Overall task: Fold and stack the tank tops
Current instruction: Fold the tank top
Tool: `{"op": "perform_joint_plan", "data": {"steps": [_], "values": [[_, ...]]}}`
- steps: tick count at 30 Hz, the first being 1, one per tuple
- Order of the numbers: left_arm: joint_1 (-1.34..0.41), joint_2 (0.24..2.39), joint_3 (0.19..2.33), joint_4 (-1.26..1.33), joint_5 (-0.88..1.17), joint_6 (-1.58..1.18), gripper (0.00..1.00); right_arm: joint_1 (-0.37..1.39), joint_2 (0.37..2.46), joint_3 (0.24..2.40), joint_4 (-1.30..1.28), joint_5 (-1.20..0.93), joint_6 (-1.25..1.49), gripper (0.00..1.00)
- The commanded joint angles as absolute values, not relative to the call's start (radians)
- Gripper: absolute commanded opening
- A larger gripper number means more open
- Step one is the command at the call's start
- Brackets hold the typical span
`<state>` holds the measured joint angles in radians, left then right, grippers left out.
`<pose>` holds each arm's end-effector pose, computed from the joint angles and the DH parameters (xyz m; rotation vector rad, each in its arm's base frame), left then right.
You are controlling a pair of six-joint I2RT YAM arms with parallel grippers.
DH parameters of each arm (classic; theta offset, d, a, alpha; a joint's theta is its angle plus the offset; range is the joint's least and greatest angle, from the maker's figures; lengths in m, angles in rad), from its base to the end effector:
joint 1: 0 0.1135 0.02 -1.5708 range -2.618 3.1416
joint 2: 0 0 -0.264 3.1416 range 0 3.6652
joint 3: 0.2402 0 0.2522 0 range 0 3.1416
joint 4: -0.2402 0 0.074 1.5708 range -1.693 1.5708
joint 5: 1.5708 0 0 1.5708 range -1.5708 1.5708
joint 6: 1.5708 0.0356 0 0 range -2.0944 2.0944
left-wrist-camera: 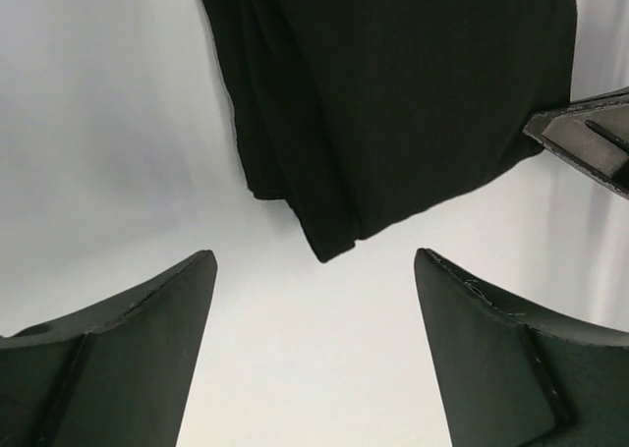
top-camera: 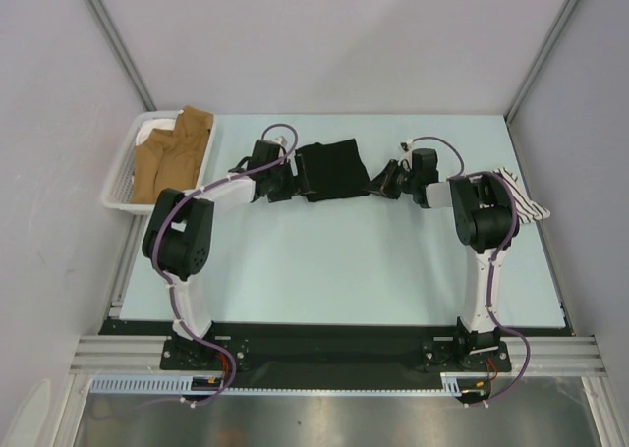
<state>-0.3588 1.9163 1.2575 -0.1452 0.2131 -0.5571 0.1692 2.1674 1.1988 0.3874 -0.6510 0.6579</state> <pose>0.3862 -0.1529 0.1810 -0.1379 2.4585 -0.6747 0.4321 0.0957 0.1078 0.1445 2.2464 1.1646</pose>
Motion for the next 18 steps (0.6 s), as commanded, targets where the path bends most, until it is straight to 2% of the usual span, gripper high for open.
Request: {"op": "perform_joint_plan", "data": {"steps": [1, 2, 11, 14, 18], "values": [[-0.354, 1.853, 1.252, -0.104, 0.215, -0.551, 0.87, 0.176, 2.123, 1.194, 0.374, -0.635, 0.664, 0.03], [-0.356, 1.844, 1.243, -0.104, 0.216, -0.548, 0.87, 0.178, 2.103, 1.165, 0.385, -0.637, 0.675, 0.0], [-0.382, 1.767, 1.125, -0.071, 0.233, -0.543, 0.84, 0.19, 1.985, 0.991, 0.339, -0.635, 0.684, 0.0], [-0.408, 1.75, 1.083, -0.038, 0.227, -0.551, 0.81, 0.199, 1.947, 0.945, 0.336, -0.615, 0.673, 0.0], [-0.426, 1.781, 1.08, -0.008, 0.238, -0.554, 0.67, 0.212, 1.931, 0.924, 0.336, -0.604, 0.67, 0.0]]}}
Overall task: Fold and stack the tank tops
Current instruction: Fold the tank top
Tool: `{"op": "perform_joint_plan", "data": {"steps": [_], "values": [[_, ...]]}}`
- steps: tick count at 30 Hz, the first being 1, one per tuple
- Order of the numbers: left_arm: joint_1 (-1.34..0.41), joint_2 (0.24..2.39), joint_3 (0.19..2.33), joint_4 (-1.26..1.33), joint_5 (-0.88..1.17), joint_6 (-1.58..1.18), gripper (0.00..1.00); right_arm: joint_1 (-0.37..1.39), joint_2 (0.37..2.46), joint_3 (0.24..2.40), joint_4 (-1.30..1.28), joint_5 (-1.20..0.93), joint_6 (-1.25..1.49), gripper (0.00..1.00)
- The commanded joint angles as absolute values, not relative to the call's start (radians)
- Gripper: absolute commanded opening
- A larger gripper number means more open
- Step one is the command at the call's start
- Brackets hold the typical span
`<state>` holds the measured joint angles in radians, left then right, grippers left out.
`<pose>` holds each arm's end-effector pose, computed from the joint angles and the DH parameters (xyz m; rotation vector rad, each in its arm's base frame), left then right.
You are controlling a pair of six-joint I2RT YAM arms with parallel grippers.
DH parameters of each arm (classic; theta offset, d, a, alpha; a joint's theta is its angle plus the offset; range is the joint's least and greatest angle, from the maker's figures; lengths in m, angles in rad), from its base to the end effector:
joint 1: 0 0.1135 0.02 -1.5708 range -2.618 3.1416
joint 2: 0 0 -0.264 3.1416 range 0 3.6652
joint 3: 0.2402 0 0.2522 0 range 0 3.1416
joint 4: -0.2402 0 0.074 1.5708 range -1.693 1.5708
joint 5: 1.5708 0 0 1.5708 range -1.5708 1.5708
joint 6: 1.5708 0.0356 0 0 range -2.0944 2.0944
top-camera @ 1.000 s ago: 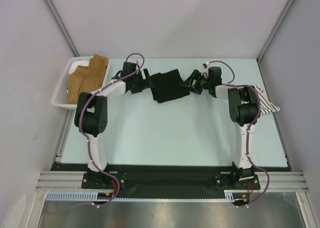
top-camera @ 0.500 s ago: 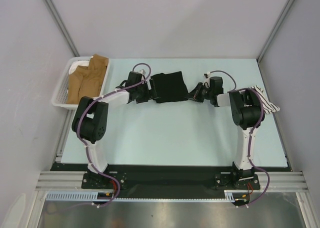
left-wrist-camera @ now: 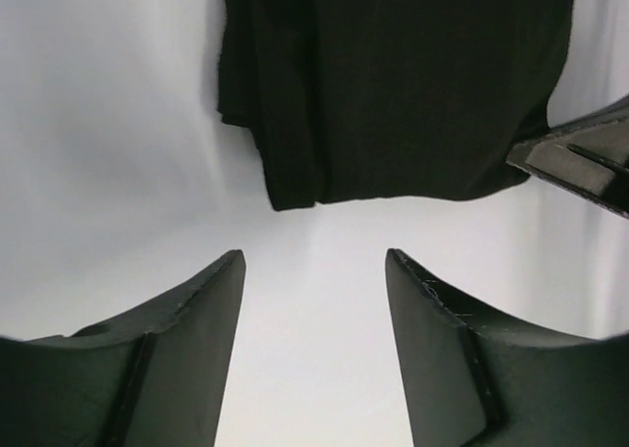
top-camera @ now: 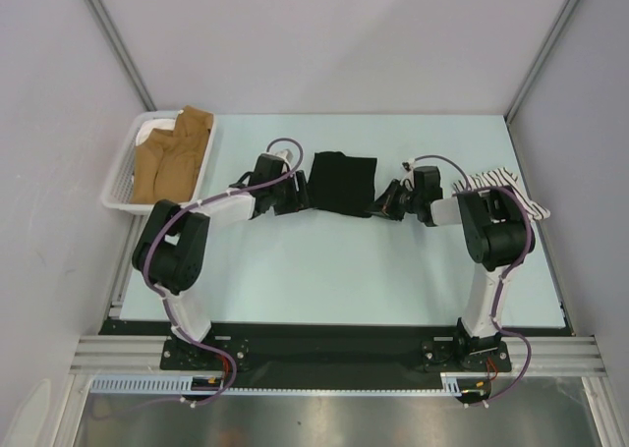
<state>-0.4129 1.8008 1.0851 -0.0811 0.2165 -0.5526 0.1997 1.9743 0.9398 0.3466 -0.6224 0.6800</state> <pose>0.3454 -0.1597 0.1773 -0.0630 2.4627 -0.7025 0.3682 0.0957 0.1110 0.2114 2.3607 1.1535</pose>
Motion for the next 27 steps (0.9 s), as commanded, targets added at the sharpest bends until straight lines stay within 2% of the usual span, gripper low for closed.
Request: {"op": "perform_joint_plan", "data": {"steps": [1, 3, 5, 8, 12, 14, 15, 17, 18, 19, 27], "values": [[-0.428, 1.789, 1.083, -0.005, 0.242, -0.552, 0.64, 0.213, 1.933, 0.923, 0.336, -0.604, 0.672, 0.0], [-0.428, 1.81, 1.091, 0.033, 0.241, -0.545, 0.57, 0.213, 1.933, 0.928, 0.337, -0.606, 0.672, 0.0], [-0.428, 1.824, 1.112, 0.037, 0.226, -0.534, 0.56, 0.215, 1.933, 0.931, 0.336, -0.607, 0.673, 0.0], [-0.428, 1.867, 1.169, 0.008, 0.175, -0.514, 0.65, 0.215, 1.93, 0.936, 0.333, -0.611, 0.67, 0.0], [-0.428, 1.92, 1.21, -0.028, 0.192, -0.505, 0.53, 0.212, 1.931, 0.939, 0.325, -0.612, 0.664, 0.0], [-0.428, 1.942, 1.218, -0.018, 0.198, -0.508, 0.52, 0.207, 1.933, 0.939, 0.327, -0.615, 0.667, 0.0], [-0.428, 1.95, 1.219, -0.018, 0.202, -0.508, 0.42, 0.207, 1.933, 0.939, 0.325, -0.615, 0.667, 0.0], [-0.428, 1.971, 1.229, -0.012, 0.209, -0.505, 0.27, 0.204, 1.93, 0.939, 0.321, -0.614, 0.669, 0.0], [-0.428, 1.979, 1.233, -0.014, 0.212, -0.503, 0.03, 0.199, 1.928, 0.937, 0.31, -0.611, 0.672, 0.0], [-0.426, 1.983, 1.235, -0.021, 0.207, -0.503, 0.0, 0.196, 1.927, 0.936, 0.302, -0.604, 0.67, 0.0], [-0.419, 1.833, 1.034, 0.052, 0.253, -0.523, 0.0, 0.183, 1.841, 0.865, 0.195, -0.552, 0.65, 0.0]]}}
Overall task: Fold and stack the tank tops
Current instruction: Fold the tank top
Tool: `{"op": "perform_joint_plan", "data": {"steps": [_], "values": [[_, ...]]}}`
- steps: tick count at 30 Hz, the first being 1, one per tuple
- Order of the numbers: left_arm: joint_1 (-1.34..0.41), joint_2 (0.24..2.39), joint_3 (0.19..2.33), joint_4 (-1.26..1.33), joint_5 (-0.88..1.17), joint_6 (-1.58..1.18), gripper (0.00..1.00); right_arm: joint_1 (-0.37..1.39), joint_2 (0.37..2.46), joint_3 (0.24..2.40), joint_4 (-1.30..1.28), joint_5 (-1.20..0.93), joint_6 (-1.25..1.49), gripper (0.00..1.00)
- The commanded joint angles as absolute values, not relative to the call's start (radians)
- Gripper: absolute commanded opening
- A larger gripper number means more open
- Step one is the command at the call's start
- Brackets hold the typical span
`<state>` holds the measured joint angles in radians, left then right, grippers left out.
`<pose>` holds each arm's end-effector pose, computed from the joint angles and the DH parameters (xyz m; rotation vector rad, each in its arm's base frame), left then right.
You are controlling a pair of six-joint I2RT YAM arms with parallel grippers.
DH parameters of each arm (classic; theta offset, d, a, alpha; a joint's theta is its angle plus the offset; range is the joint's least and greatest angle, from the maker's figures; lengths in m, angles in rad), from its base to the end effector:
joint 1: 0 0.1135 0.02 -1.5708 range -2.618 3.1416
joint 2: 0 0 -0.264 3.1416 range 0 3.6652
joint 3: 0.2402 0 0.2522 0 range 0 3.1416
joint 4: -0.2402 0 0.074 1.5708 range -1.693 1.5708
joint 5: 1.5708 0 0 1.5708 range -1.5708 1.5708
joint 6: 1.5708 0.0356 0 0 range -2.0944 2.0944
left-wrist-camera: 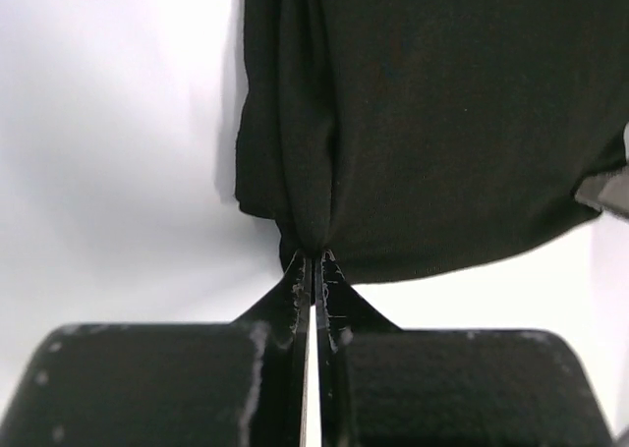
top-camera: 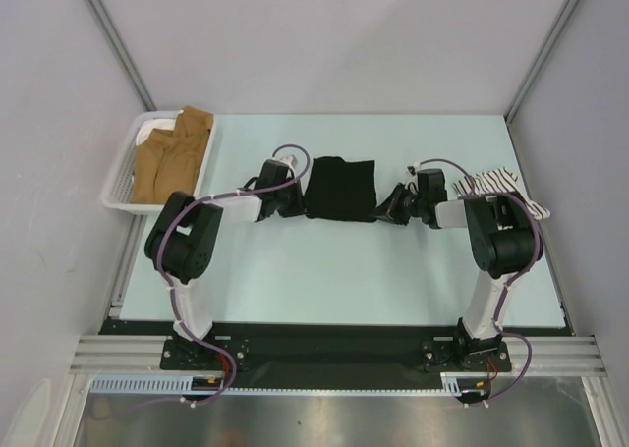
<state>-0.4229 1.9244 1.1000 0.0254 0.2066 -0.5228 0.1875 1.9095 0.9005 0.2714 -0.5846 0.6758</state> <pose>0.3597 -0.1699 0.1441 -0.0193 2.4608 -0.6818 0.3557 0.0875 0.1174 0.2695 2.4005 1.0977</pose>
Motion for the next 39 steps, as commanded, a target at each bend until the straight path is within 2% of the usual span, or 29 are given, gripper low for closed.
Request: {"op": "perform_joint_plan", "data": {"steps": [1, 12, 14, 15, 16, 17, 18, 19, 21, 25, 27, 30, 31, 34, 39], "values": [[-0.423, 1.819, 1.011, 0.063, 0.259, -0.54, 0.0, 0.193, 1.832, 0.856, 0.187, -0.549, 0.647, 0.0], [-0.563, 1.589, 0.64, 0.198, 0.183, -0.667, 0.0, 0.261, 1.591, 0.643, 0.065, -0.448, 0.611, 0.0], [-0.577, 1.574, 0.608, 0.192, 0.167, -0.692, 0.04, 0.265, 1.542, 0.612, 0.048, -0.436, 0.607, 0.0], [-0.584, 1.566, 0.598, 0.192, 0.166, -0.698, 0.12, 0.268, 1.526, 0.604, 0.026, -0.433, 0.6, 0.03], [-0.589, 1.559, 0.577, 0.192, 0.158, -0.709, 0.19, 0.27, 1.505, 0.597, 0.015, -0.42, 0.6, 0.29], [-0.591, 1.534, 0.566, 0.189, 0.15, -0.715, 0.27, 0.271, 1.461, 0.588, 0.009, -0.413, 0.597, 0.4], [-0.591, 1.514, 0.551, 0.192, 0.134, -0.718, 0.45, 0.272, 1.433, 0.575, 0.005, -0.402, 0.589, 0.46], [-0.591, 1.494, 0.54, 0.19, 0.121, -0.724, 0.52, 0.27, 1.413, 0.581, -0.032, -0.388, 0.584, 0.52], [-0.592, 1.431, 0.532, 0.138, 0.085, -0.726, 0.66, 0.264, 1.364, 0.615, -0.087, -0.353, 0.574, 0.54], [-0.591, 1.313, 0.571, 0.006, 0.006, -0.707, 0.7, 0.259, 1.307, 0.693, -0.17, -0.31, 0.549, 0.59], [-0.591, 1.232, 0.594, -0.044, -0.027, -0.701, 0.7, 0.261, 1.278, 0.719, -0.175, -0.301, 0.549, 0.58], [-0.591, 1.184, 0.643, -0.055, -0.009, -0.687, 0.65, 0.262, 1.282, 0.768, -0.117, -0.374, 0.563, 0.41], [-0.591, 1.189, 0.662, -0.052, 0.02, -0.683, 0.63, 0.265, 1.307, 0.779, -0.086, -0.417, 0.572, 0.29], [-0.591, 1.267, 0.791, -0.035, 0.112, -0.686, 0.56, 0.294, 1.388, 0.821, 0.055, -0.544, 0.639, 0.15], [-0.591, 1.434, 0.888, 0.092, 0.181, -0.736, 0.48, 0.299, 1.531, 0.828, 0.259, -0.615, 0.747, 0.04]]}}
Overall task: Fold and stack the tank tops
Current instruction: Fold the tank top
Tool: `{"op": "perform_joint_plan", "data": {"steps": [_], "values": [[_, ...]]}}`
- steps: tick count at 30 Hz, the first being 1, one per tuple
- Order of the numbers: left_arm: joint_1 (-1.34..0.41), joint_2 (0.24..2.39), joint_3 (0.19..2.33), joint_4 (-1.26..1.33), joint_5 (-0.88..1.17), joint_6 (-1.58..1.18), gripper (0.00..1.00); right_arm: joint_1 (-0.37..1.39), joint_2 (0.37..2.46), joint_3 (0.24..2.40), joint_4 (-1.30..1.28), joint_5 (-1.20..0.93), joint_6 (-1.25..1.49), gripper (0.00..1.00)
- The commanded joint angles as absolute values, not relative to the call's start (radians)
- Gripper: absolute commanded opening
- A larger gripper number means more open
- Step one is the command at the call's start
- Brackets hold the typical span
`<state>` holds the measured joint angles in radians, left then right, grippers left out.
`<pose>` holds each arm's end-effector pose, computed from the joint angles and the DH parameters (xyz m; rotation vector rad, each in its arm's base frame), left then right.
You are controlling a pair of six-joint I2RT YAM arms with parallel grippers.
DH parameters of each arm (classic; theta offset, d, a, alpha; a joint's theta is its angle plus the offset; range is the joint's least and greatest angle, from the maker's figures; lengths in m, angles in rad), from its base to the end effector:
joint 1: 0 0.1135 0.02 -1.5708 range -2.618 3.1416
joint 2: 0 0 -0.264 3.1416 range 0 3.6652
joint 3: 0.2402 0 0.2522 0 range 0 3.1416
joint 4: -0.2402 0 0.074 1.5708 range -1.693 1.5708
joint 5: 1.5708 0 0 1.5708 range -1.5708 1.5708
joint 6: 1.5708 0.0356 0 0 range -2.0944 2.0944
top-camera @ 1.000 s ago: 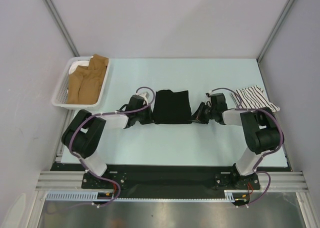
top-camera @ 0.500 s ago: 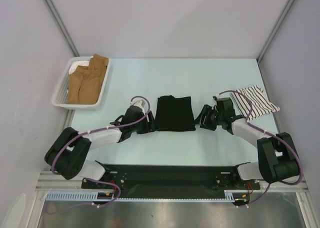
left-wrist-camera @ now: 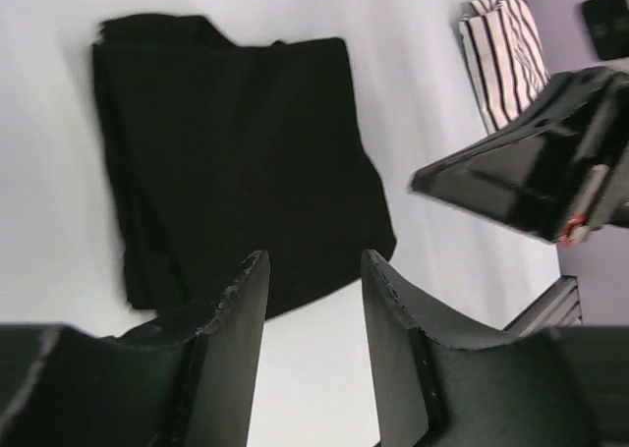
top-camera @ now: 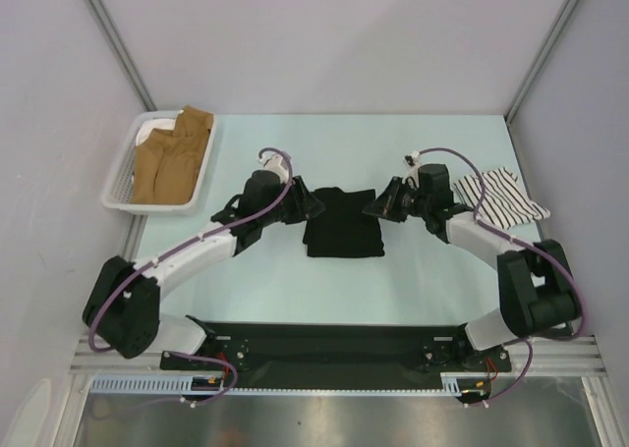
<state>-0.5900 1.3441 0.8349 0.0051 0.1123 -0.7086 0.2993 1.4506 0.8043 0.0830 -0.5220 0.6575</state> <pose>0.2467 -0.1700 0.2509 -0.0575 2.2010 -0.8841 0.2897 0.1080 0.2200 0.0744 2.2578 1.0970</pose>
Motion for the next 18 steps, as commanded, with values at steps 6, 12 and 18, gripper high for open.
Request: {"op": "perform_joint_plan", "data": {"steps": [6, 12, 18], "values": [[-0.56, 1.719, 0.963, 0.248, 0.195, -0.778, 0.39, 0.267, 1.76, 0.828, 0.523, -0.675, 0.845, 0.0], [-0.477, 1.862, 0.977, 0.261, 0.109, -0.776, 0.34, 0.164, 1.974, 0.805, 0.738, -0.721, 0.94, 0.0], [-0.442, 1.791, 0.983, 0.204, 0.068, -0.71, 0.38, 0.126, 1.93, 0.796, 0.718, -0.752, 0.899, 0.0]]}}
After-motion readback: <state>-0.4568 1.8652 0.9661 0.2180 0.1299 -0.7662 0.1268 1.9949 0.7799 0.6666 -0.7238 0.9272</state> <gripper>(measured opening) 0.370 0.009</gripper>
